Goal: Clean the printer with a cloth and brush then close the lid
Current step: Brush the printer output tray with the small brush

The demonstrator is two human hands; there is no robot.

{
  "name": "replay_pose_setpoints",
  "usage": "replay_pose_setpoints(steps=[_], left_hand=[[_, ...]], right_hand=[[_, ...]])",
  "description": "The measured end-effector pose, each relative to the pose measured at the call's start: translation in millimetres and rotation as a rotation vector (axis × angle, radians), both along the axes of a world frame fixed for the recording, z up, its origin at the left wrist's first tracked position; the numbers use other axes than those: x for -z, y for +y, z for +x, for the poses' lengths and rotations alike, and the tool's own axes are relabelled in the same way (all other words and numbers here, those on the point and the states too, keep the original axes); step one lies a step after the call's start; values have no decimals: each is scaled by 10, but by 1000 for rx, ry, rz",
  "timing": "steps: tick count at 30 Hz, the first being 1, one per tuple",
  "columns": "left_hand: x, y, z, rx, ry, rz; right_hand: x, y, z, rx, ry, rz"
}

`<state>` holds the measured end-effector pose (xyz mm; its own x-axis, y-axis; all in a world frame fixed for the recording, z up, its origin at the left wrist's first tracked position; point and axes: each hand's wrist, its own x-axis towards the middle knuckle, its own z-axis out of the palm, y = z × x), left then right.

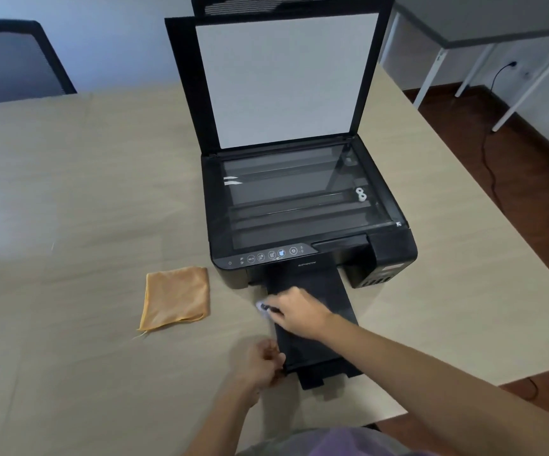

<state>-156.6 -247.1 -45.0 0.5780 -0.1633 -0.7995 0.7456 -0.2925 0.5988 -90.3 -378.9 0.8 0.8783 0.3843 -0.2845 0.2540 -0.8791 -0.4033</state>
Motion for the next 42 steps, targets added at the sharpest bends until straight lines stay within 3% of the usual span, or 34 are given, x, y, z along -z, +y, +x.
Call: replay_pose_setpoints(steps=[2, 7, 11, 12, 16, 17, 21, 25, 29, 33, 37, 41, 42], left_hand=[[4, -1, 10, -13, 2, -8], [12, 17, -12, 16, -11, -31], [23, -5, -24, 34, -59, -18], [15, -11, -20, 53, -73, -2], [60, 16, 16, 73, -98, 21], [56, 6, 33, 69, -90, 16], [66, -10, 10, 58, -65, 25], [76, 4, 1, 57, -49, 21], [30, -21, 15, 46, -34, 20], [-15, -22, 0, 46, -24, 41], [-60, -63, 8, 42, -13, 47], [-75, -41, -13, 11, -10, 37], [-74, -39, -12, 3, -11, 31]], right_hand=[[43, 37, 86, -60, -20, -57], [118, -392, 206, 149, -54, -220], [68, -965, 41, 539, -67, -210], [78, -971, -45, 510, -73, -196], [46, -677, -637, 31, 122, -62], [10, -730, -669, 51, 134, -52], [28, -1055, -599, 469, -39, -58], [-26, -890, -882, 144, 124, -105], [-60, -1198, -756, 437, 62, -246], [-124, -897, -867, 141, 224, -97], [-154, -1114, -662, 437, 166, -233], [-163, -634, -830, 139, 292, -54], [-163, -608, -837, 146, 301, -48]])
